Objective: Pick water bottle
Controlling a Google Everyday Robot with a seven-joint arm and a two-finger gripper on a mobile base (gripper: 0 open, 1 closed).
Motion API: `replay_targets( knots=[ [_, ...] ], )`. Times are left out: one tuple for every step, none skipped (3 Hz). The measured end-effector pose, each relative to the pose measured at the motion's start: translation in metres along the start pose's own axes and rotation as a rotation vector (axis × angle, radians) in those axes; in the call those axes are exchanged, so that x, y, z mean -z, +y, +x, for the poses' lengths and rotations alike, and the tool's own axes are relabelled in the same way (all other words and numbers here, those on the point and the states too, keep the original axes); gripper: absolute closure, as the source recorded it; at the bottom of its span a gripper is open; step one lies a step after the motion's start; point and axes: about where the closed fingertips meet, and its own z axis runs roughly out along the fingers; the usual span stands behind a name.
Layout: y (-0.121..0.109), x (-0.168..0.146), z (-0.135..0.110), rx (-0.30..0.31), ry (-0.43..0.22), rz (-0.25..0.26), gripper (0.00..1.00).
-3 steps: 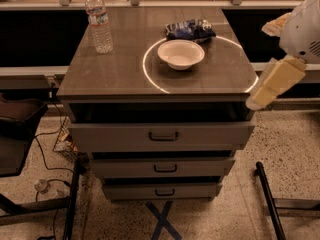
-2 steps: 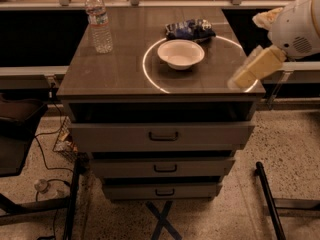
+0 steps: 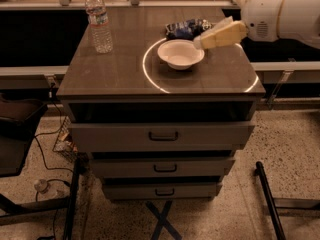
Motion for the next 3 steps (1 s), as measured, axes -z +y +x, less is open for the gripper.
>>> replay_targets(
  knots=[
    [0.0, -0.009, -0.009, -0.008, -0.043, 0.001, 0.0],
    [0.002, -0.014, -0.009, -0.011, -0.056, -0.003, 0.0],
    [-0.003, -0.05, -0.015, -0.021, -0.137, -0.025, 0.0]
  ],
)
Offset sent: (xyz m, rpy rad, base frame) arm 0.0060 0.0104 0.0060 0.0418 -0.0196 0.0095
